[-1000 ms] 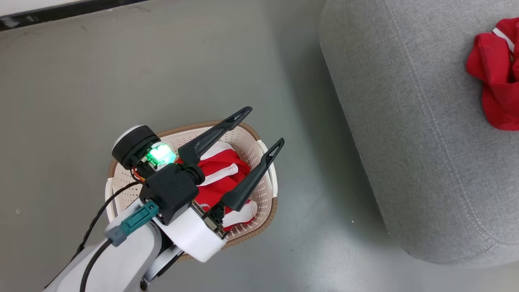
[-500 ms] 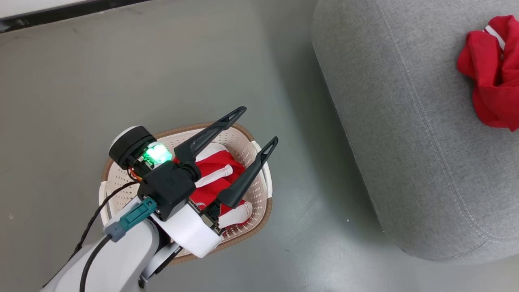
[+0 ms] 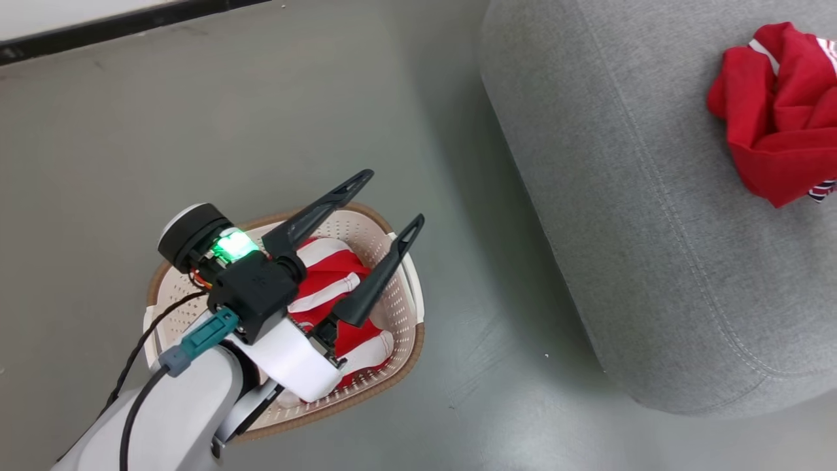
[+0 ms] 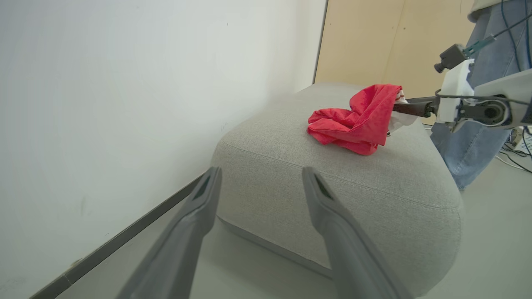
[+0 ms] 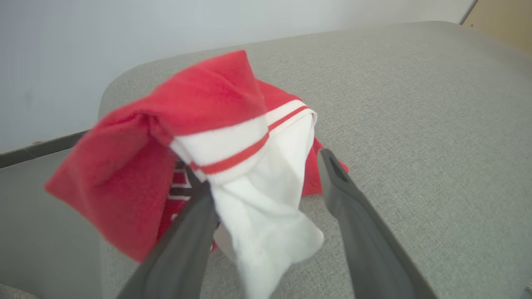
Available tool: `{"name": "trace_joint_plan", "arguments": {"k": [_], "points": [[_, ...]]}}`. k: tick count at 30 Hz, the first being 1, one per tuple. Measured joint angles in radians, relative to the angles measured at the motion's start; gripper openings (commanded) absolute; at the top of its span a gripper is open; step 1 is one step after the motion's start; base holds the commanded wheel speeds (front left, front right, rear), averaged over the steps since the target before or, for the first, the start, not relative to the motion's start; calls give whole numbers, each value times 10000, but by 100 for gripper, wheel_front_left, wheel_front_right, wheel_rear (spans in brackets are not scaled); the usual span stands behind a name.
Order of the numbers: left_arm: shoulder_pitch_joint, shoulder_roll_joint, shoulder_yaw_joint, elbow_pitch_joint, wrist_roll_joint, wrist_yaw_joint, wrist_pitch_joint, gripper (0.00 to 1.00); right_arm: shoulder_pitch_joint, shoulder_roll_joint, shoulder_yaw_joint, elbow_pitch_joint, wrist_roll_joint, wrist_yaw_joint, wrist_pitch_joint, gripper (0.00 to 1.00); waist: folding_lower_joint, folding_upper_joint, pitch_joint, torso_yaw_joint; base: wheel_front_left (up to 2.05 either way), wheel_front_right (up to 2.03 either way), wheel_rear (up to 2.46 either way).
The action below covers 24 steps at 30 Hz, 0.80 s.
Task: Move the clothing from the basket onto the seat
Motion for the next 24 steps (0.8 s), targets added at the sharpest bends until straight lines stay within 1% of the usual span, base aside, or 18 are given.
{"name": "trace_joint_plan", "arguments": {"k": [16,24], "points": [[227,173,282,506,-199,90,-167,100,954,10,504,-1927,-205,0,-146,100,0,0,-375,-448,0,0,0],[486,155,476,803,-309,221,-291,100,1192,-186,543,-3365,-631,0,-159,100,0,0,-716,-577,0,0,0]]}}
